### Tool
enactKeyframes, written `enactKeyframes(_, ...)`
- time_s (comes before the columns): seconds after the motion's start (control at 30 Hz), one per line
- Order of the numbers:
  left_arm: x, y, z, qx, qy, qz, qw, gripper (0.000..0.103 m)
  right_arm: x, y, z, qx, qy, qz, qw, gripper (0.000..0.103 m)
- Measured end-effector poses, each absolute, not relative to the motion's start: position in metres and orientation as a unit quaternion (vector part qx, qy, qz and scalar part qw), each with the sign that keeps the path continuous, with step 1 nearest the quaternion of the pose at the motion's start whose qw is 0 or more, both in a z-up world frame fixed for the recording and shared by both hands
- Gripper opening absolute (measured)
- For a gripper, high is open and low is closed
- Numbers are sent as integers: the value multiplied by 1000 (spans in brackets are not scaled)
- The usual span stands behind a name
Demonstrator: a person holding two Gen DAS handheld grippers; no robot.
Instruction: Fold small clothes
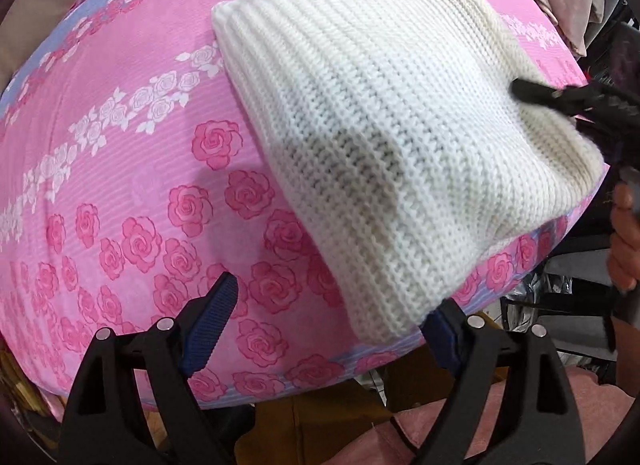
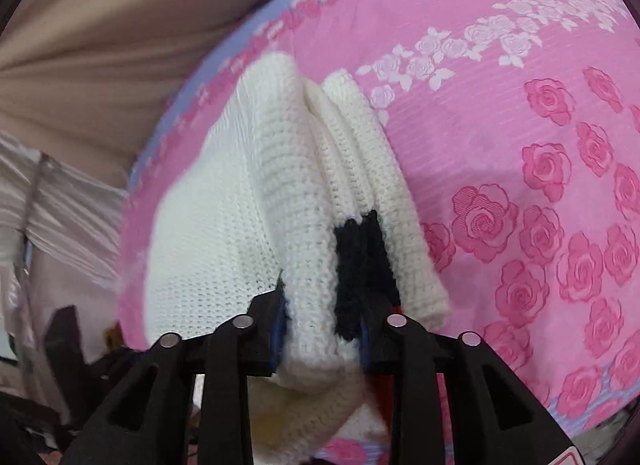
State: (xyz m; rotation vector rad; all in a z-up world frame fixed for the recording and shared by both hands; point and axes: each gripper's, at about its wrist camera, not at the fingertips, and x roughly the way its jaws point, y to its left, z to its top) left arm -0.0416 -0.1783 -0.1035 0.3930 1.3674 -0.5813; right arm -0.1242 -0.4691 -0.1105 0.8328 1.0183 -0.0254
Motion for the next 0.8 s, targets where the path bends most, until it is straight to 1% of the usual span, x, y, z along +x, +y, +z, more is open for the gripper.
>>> enactKeyframes(0.13,-39,-183,-107,186,623,-260,714,83,-131,-462,-102,399,470,-16,787,48)
enactKeyframes(0.23,-37,-188,-108,195,621,-262,712,83,-142,-461,-101,405,469,-15,785,50)
enactKeyframes(0.43,-36,-195,-114,207,625,-265,705,83,-146,-454,-109,403,479,-28,779,50)
enactKeyframes(0.47,-36,-196,-114,207,624,-266,705,83,-146,-454,-105,400,477,-31,782,45)
enactKeyframes(0.53,-33,-196,-113,208,624,-266,704,83,-150,-453,-89,399,454,-25,796,29)
enactKeyframes(0.6,-34,-198,-114,207,625,-265,704,84,-162,-458,-68,414,416,-13,810,26)
enactKeyframes(0.67,-32,-199,-117,202,632,-264,700,84,-173,-466,-63,415,404,-17,815,25)
enactKeyframes(0.7,-31,-198,-120,199,636,-263,698,84,-175,-469,-71,406,420,-27,811,25)
enactKeyframes(0.77,-30,-199,-128,195,648,-261,689,84,-171,-471,-114,378,486,-59,786,26)
enactKeyframes(0.8,-30,-200,-132,196,653,-255,686,84,-171,-470,-127,389,494,-53,776,26)
